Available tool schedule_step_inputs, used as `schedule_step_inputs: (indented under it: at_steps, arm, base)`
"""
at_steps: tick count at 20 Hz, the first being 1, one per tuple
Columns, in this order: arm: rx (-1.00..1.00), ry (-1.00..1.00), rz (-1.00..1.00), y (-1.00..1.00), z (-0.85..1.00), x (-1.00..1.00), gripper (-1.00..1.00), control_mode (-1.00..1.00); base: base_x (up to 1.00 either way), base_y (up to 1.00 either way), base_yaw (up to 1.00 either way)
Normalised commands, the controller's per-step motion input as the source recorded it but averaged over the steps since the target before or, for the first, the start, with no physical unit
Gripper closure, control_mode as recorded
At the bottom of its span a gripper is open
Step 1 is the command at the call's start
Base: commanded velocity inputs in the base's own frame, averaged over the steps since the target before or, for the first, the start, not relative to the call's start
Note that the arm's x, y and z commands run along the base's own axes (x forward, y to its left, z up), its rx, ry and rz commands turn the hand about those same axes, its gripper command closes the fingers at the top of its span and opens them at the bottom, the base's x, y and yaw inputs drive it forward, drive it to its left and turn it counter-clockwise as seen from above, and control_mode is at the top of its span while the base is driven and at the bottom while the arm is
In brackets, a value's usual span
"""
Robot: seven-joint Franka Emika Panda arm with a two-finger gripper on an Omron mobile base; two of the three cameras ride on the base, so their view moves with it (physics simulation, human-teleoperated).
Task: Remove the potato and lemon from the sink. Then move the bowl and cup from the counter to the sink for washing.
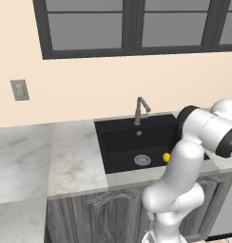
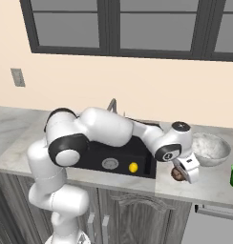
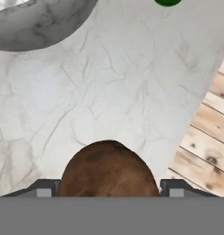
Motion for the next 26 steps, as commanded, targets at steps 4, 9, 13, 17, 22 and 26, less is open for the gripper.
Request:
schedule_step_inputs:
  at_steps: [4,9,13,17,22,26]
  arm:
    - [0.03,0.0,0.0,-0.15,-0.16,0.08,1.0,-1.0]
    - [0.01,0.0,0.0,-0.2,-0.12,0.06,1.0,-1.0]
    - [0.01,0.0,0.0,-0.18,-0.1,0.07,1.0,-1.0]
    - [0.03,0.01,0.0,-0.15,-0.09,0.08,1.0,-1.0]
    - [0.04,0.02,0.0,-0.12,-0.1,0.08,1.0,-1.0]
    - [0.05,0.04,0.0,-0.09,-0.1,0.09,1.0,-1.0]
  base:
    - [0.0,0.0,0.0]
    - [0.0,0.0,0.0]
    - [0.0,0.0,0.0]
    - [0.0,0.0,0.0]
    - [0.0,0.0,0.0]
    - [0.0,0.0,0.0]
